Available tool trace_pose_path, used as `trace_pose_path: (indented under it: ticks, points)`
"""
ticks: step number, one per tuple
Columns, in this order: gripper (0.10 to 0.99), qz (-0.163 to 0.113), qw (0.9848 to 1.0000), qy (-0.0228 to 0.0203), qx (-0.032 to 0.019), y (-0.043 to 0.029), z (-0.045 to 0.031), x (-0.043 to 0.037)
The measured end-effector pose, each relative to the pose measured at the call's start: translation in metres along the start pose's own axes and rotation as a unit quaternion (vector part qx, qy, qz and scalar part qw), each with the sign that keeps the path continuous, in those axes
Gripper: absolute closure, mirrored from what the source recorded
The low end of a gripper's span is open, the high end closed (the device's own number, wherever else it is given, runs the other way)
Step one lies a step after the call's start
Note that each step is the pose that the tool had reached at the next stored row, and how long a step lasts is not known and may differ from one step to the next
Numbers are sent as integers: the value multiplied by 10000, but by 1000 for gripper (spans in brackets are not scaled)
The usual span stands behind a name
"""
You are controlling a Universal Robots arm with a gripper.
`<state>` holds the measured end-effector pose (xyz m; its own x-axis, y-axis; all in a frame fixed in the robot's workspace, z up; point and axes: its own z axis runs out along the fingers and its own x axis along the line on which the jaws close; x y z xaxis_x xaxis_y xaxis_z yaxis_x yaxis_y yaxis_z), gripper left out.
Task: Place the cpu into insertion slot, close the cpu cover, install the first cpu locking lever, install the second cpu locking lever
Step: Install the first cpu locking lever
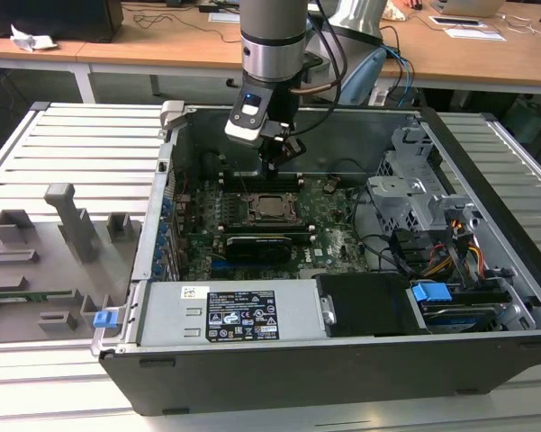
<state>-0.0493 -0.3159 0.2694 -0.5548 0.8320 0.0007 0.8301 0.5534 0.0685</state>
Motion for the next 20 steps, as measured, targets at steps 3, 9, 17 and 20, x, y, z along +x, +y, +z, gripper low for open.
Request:
trace_pose_path:
  ticks: [3,9,17,20]
  points:
    - [980,-47,10000,3,0,0,0,0]
    - [980,-142,9999,10,0,0,0,0]
    - [980,-257,9997,18,1,0,0,0]
    - [980,-302,9995,21,0,0,0,0]
